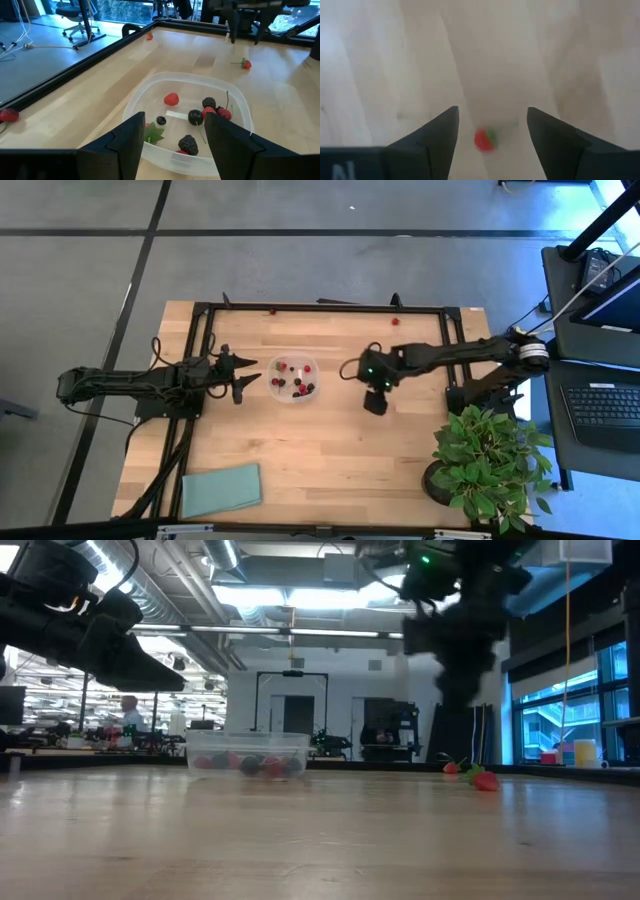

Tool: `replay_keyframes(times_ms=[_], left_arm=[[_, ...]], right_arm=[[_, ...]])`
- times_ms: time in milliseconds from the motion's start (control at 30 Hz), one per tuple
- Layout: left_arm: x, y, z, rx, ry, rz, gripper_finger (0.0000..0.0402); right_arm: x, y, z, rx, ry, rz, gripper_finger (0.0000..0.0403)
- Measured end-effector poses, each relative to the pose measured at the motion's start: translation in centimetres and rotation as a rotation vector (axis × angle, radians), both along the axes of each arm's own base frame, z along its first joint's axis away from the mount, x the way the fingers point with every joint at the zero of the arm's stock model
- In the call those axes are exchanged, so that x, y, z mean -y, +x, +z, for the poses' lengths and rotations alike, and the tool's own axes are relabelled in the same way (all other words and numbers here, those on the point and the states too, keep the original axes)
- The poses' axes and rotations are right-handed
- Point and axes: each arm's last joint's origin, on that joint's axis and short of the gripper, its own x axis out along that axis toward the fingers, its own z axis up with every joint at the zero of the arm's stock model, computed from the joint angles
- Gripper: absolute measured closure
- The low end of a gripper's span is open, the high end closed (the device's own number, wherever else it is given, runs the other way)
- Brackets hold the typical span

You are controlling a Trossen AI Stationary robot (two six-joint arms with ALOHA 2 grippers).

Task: Pick and placing Produce into tupperware
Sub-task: Put the bottom strawberry into the transparent container

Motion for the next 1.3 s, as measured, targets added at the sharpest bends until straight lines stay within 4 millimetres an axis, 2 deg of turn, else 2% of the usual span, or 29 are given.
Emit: replay_keyframes(times_ms=[167, 367, 500, 767, 900, 1167, 1300], left_arm=[[0.0, 0.0, 0.0, -0.001, 0.0, 0.0, 0.0202], [0.0, 0.0, 0.0, -0.001, 0.0, 0.0, 0.0202], [0.0, 0.0, 0.0, -0.001, 0.0, 0.0, 0.0202], [0.0, 0.0, 0.0, -0.001, 0.0, 0.0, 0.0202], [0.0, 0.0, 0.0, -0.001, 0.0, 0.0, 0.0202], [0.0, 0.0, 0.0, -0.001, 0.0, 0.0, 0.0202], [0.0, 0.0, 0.0, -0.001, 0.0, 0.0, 0.0202]], right_arm=[[-1.7, -2.0, -2.7, -0.084, 0.009, 0.032, 0.0166], [-3.0, -3.1, -5.3, -0.057, -0.066, 0.143, 0.0166], [-3.1, -3.3, -6.0, -0.026, -0.115, 0.134, 0.0166], [-3.1, -3.0, -6.1, 0.022, -0.132, 0.164, 0.0166], [-3.1, -3.1, -6.2, 0.019, -0.138, 0.178, 0.0166], [-3.1, -2.6, -8.0, -0.057, -0.143, 0.176, 0.0166], [-3.1, -2.6, -8.1, -0.061, -0.142, 0.173, 0.0166]])
